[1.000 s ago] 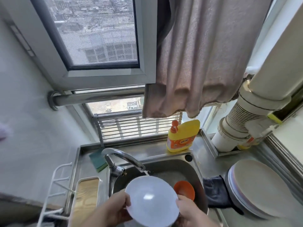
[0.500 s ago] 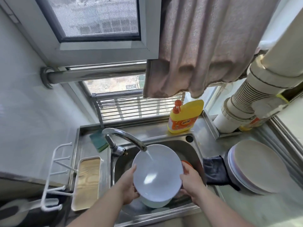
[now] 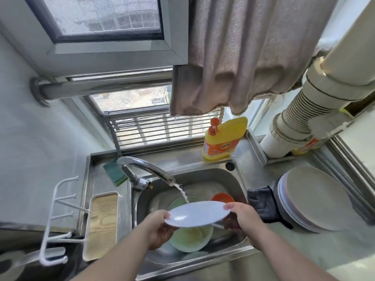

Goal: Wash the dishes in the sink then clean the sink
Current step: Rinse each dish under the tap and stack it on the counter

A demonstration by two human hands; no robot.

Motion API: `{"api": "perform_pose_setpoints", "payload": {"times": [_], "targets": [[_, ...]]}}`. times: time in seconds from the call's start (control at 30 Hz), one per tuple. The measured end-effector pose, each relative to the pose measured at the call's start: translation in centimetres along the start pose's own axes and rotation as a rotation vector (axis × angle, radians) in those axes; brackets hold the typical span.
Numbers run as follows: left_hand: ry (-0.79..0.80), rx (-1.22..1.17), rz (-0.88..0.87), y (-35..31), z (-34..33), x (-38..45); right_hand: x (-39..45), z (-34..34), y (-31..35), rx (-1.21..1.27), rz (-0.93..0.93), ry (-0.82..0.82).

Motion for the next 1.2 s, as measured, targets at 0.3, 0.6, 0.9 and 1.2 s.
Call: {"api": "perform_pose_setpoints", "payload": {"times": [0.3,0.6,0.9,1.2], "targets": [[0.176,-0.237,0.061,0.0,1.5,0.0,0.3,-4.0,4.4,-0.077,0.273,0.146],[0.044,-0.172,0.080,2.4,-0.6,1.1,1.1,-8.4,4.0,0.045,0.097,0.145],[0.059,-0.327,0.011,0.1,4.4,2.0,2.3,-11.4,4.3,0.386,-0.119,0.133],[0.198,-0.586,0.001,-0.8,3.1,2.6,4.0,-12.1,2.5,0.666,-0.306,-0.073]]}}
Point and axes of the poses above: each hand's wrist, its own x-axis towards the middle knuckle, its own z-axis out of the back of the hand, y = z × x, the point moved 10 cm from there along x, towards the middle knuckle, and after that the axes turned 13 degrees about z, right-handed, at the moved point
